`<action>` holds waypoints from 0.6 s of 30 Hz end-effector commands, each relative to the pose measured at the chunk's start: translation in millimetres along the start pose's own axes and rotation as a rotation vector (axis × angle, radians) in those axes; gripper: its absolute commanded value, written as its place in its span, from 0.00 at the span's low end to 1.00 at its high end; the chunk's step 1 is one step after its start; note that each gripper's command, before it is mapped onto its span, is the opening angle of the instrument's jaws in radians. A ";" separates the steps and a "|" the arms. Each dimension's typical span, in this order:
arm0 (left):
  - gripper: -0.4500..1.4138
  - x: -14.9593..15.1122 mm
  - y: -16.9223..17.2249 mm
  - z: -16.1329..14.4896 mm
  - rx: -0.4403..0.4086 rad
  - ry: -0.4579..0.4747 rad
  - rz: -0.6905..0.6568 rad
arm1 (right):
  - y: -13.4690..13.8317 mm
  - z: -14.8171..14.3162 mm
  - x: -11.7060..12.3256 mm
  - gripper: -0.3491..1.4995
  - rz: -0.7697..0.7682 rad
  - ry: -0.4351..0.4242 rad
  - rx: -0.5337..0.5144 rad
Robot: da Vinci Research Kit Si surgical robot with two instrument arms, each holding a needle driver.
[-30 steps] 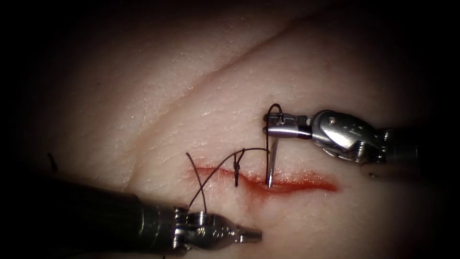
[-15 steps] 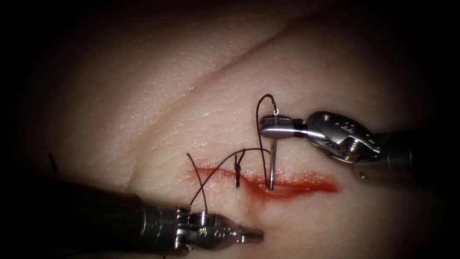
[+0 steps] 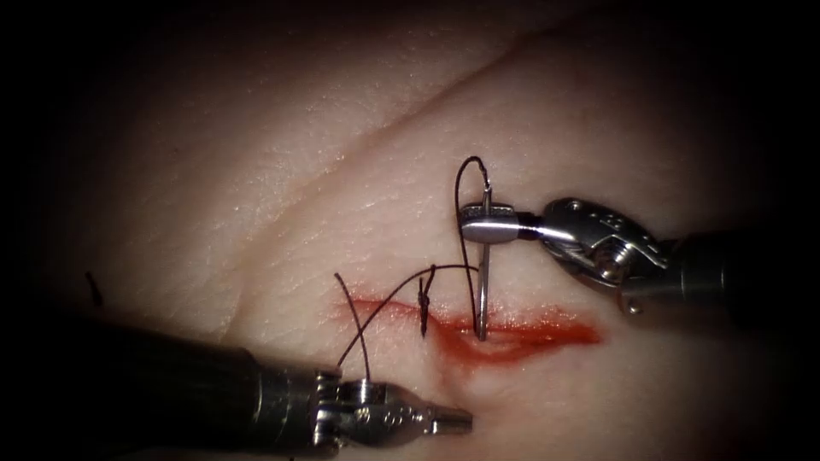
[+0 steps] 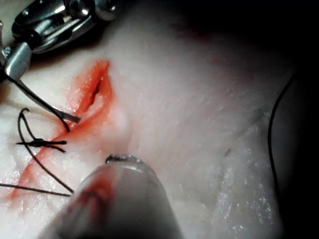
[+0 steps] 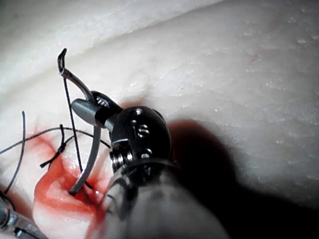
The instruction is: Wound Closure
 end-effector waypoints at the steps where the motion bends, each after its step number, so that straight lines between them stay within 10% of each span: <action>1: 0.14 -0.2 0.1 0.6 -0.003 0.000 0.000 | -0.3 0.4 -1.1 0.00 0.023 -0.007 0.000; 18: 0.14 -0.6 -0.2 0.0 -0.011 0.002 0.003 | -2.9 0.5 -3.2 0.00 0.156 -0.025 0.038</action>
